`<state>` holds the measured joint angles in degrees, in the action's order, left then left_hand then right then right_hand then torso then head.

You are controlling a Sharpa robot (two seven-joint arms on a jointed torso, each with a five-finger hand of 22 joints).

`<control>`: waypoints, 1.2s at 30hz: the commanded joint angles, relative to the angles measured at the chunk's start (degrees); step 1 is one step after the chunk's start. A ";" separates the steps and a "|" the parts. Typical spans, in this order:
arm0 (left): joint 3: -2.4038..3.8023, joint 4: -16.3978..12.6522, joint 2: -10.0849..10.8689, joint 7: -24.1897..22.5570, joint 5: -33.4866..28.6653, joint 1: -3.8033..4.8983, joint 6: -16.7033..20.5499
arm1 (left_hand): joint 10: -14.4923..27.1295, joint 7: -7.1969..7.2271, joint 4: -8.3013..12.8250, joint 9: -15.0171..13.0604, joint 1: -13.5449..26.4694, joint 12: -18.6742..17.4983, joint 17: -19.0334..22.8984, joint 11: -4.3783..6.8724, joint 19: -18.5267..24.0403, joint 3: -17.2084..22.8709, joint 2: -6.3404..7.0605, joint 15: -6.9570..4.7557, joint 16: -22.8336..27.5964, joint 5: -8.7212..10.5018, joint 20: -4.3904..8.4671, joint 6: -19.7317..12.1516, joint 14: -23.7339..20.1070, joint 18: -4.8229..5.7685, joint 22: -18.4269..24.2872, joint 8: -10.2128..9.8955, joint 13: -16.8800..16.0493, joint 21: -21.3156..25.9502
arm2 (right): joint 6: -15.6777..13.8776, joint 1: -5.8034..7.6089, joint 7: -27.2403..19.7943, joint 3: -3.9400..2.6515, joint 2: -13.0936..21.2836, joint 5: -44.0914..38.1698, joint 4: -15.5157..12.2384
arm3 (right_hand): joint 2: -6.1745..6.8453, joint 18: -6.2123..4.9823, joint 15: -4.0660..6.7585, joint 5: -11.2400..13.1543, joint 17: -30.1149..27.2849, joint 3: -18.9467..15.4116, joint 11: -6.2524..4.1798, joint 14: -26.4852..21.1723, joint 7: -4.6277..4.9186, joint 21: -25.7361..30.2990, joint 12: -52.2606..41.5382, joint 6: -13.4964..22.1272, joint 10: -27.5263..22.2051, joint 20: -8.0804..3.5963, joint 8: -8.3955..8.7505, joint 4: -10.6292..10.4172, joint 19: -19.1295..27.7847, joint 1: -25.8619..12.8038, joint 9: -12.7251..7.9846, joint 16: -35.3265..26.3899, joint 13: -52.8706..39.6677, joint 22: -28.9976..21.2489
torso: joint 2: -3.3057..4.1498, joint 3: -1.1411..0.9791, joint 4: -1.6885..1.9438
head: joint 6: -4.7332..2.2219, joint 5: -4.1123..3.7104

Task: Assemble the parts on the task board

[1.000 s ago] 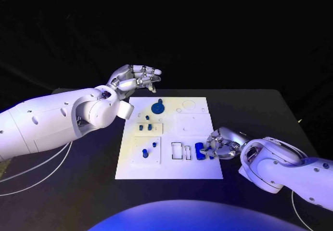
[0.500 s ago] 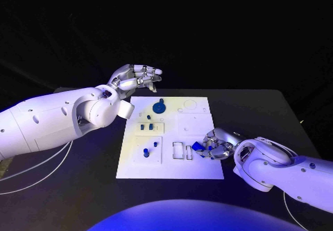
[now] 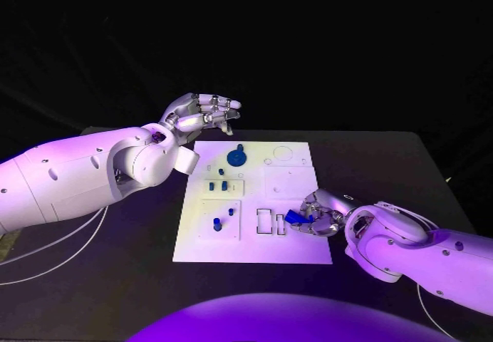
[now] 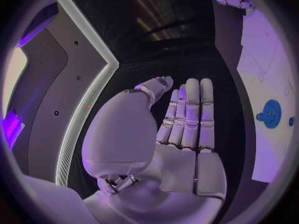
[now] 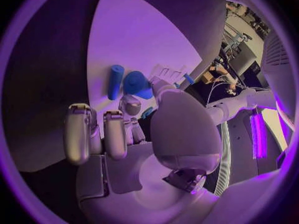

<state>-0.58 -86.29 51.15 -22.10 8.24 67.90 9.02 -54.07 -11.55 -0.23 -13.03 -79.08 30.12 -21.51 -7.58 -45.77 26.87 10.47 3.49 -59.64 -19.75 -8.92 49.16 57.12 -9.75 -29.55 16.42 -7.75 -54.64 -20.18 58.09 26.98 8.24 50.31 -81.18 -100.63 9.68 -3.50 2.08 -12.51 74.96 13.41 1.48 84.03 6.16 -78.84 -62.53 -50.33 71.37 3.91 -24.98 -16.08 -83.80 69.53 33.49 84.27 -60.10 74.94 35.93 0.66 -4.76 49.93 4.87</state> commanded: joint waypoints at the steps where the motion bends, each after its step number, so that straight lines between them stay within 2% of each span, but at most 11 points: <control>1: 0.03 -0.18 0.01 -0.25 0.11 0.03 -0.97 | 0.47 0.05 -0.03 -0.07 0.41 0.37 0.10 0.04 -0.05 -0.32 -0.17 0.01 0.12 -0.26 -0.27 -0.29 -0.21 -0.71 0.07 -0.22 -0.02 0.23 | -0.64 -0.48 -0.17 0.33 -0.03 -0.97 -0.12 | -1.43 1.20 0.67 0.38 0.83 1.32 -0.36 3.41 -0.60 -0.89 -1.97 -1.40 1.78 -0.40 -0.67 0.52 -2.18 2.54 0.43 0.46 -2.25 11.11 | -0.05 -0.02 -0.04 | -0.05 0.07; 4: 0.03 -0.17 0.02 -0.27 0.11 0.03 -0.97 | 0.47 0.05 -0.03 -0.07 0.41 0.37 0.10 0.04 -0.05 -0.32 -0.17 0.01 0.12 -0.26 -0.27 -0.29 -0.21 -0.71 0.07 -0.22 -0.02 0.23 | -4.32 -0.50 -1.71 0.33 0.17 -0.78 -0.56 | -2.19 1.33 1.04 0.24 1.25 2.60 -0.82 3.51 -1.11 -1.52 -3.57 -2.30 3.05 -0.71 -1.07 0.85 -2.46 3.94 0.71 0.66 -4.08 11.40 | -0.03 -0.02 0.02 | -0.13 0.03; 8: 0.03 -0.14 0.02 -0.31 0.11 0.03 -0.94 | 0.47 0.05 -0.03 -0.07 0.41 0.37 0.10 0.04 -0.05 -0.32 -0.17 0.01 0.12 -0.26 -0.27 -0.29 -0.21 -0.71 0.07 -0.22 -0.02 0.23 | -8.70 -0.42 -3.64 0.29 0.92 -0.53 -1.80 | -2.56 1.47 1.36 0.01 1.58 3.81 -1.19 3.58 -1.53 -2.14 -4.97 -2.94 4.14 -1.02 -1.40 1.02 -2.72 4.78 1.03 0.83 -5.72 11.69 | -0.04 -0.04 0.01 | -0.17 0.08; 14: 0.03 -0.03 -0.10 -0.35 0.11 0.03 -0.93 | 0.49 0.05 -0.12 -0.09 0.51 0.38 0.10 0.03 -0.06 -0.33 -0.24 0.03 0.10 -0.28 -0.29 -0.28 -0.21 -0.70 0.09 -0.22 -0.02 0.28 | -11.28 0.90 -4.98 0.09 1.74 0.22 -4.01 | -2.82 1.51 1.52 -0.04 1.69 4.56 -1.36 3.60 -1.70 -2.33 -6.01 -3.20 4.92 -1.18 -1.48 0.99 -2.81 5.01 1.18 0.88 -6.92 11.79 | -0.06 -0.02 -0.06 | -0.35 0.02; 17: 0.03 0.02 -0.21 -0.37 0.11 0.03 -0.97 | 0.51 0.04 -0.18 -0.10 0.57 0.40 0.10 0.03 -0.06 -0.34 -0.26 0.04 0.09 -0.28 -0.30 -0.28 -0.21 -0.70 0.11 -0.22 -0.02 0.31 | -10.95 1.69 -5.35 0.03 1.63 1.26 -4.75 | -2.95 1.55 1.60 0.01 1.78 4.92 -1.42 3.62 -1.76 -2.47 -6.62 -3.46 5.43 -1.29 -1.50 0.49 -2.87 4.46 1.28 0.93 -7.63 11.87 | 0.00 -0.03 0.00 | -0.37 0.20; 22: 0.03 0.04 -0.40 -0.38 0.11 0.03 -1.04 | 0.51 0.04 -0.18 -0.10 0.57 0.40 0.10 0.03 -0.06 -0.34 -0.26 0.04 0.09 -0.28 -0.30 -0.28 -0.21 -0.70 0.11 -0.22 -0.02 0.31 | -9.12 2.15 -5.92 0.04 -0.04 3.56 -4.34 | -3.20 1.53 1.73 -0.07 1.91 5.38 -1.56 3.64 -1.92 -2.39 -7.38 -3.92 6.08 -1.43 -1.62 -0.25 -2.85 3.41 1.49 1.00 -8.56 11.90 | 0.09 -0.03 0.05 | -0.42 0.21; 26: 0.03 0.08 -0.58 -0.37 0.11 0.03 -1.15 | 0.53 0.04 -0.24 -0.11 0.64 0.41 0.10 0.02 -0.06 -0.37 -0.27 0.05 0.08 -0.28 -0.31 -0.29 -0.21 -0.70 0.13 -0.23 -0.02 0.34 | -6.87 1.95 -6.62 0.16 -2.00 5.78 -3.52 | -3.93 1.54 1.82 -0.13 1.99 5.75 -1.68 3.65 -2.08 -2.40 -8.19 -4.42 6.79 -1.53 -1.78 -0.54 -2.86 1.70 1.74 1.05 -9.57 11.95 | 0.09 -0.09 0.02 | -0.18 0.59; 36: 0.03 0.08 -0.88 -0.39 0.11 0.03 -1.34 | 0.56 0.04 -0.33 -0.12 0.77 0.42 0.10 0.01 -0.06 -0.42 -0.27 0.07 0.06 -0.28 -0.34 -0.31 -0.21 -0.69 0.17 -0.24 -0.02 0.41 | -3.83 1.32 -6.29 0.26 -4.33 6.84 -2.52 | -4.08 1.56 1.97 0.46 2.16 5.49 -1.85 3.68 -2.28 -2.46 -8.89 -5.01 7.51 -1.69 -2.17 -0.59 -2.91 -2.39 2.26 1.14 -10.74 12.08 | 0.11 -0.04 -0.01 | 0.07 0.93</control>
<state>-0.58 -86.16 50.40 -22.08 8.25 67.90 8.80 -54.07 -11.54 -0.39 -13.05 -78.86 30.33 -21.47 -7.58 -45.77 26.71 10.24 3.49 -59.64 -19.75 -8.92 49.16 57.12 -9.75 -29.43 16.42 -7.75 -54.41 -26.58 59.47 21.15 8.51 46.04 -75.43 -103.23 5.12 -2.62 3.60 -12.15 74.94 18.96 -0.40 83.93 6.70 -81.09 -71.09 -52.05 78.53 2.56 -25.46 -16.31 -83.89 67.86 33.07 85.21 -70.80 74.91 36.02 0.58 -4.75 49.95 5.72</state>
